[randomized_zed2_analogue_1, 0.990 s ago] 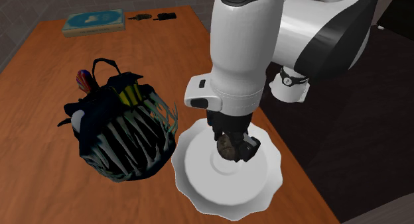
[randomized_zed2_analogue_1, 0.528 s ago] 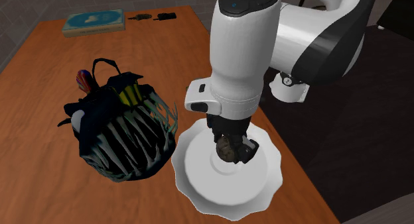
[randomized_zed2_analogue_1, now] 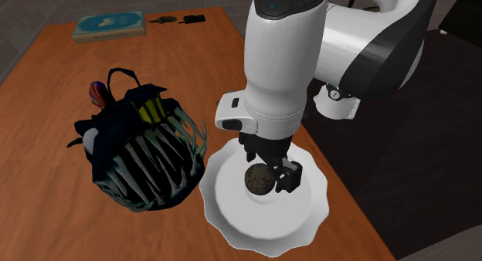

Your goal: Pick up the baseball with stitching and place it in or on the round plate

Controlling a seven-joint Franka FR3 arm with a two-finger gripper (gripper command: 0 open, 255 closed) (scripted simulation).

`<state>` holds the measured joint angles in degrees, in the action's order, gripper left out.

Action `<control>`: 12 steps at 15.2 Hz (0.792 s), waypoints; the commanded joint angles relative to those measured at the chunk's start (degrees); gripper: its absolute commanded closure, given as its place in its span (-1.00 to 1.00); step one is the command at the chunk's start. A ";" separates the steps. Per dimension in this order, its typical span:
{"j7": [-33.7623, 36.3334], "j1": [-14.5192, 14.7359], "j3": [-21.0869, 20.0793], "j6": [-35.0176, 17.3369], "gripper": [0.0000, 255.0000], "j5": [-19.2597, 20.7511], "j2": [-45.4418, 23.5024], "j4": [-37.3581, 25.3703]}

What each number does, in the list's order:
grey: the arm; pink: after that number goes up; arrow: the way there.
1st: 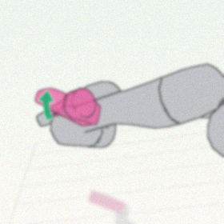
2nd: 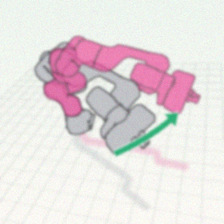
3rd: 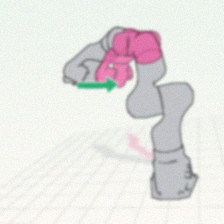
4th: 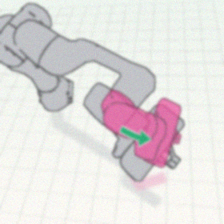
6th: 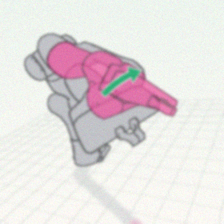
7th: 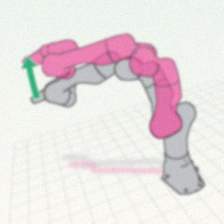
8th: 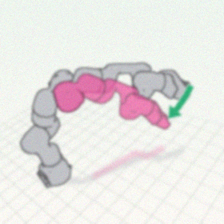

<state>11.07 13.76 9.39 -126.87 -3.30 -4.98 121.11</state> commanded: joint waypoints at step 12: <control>0.58 -0.01 0.12 6.88 -1.00 0.85 3.24 -3.71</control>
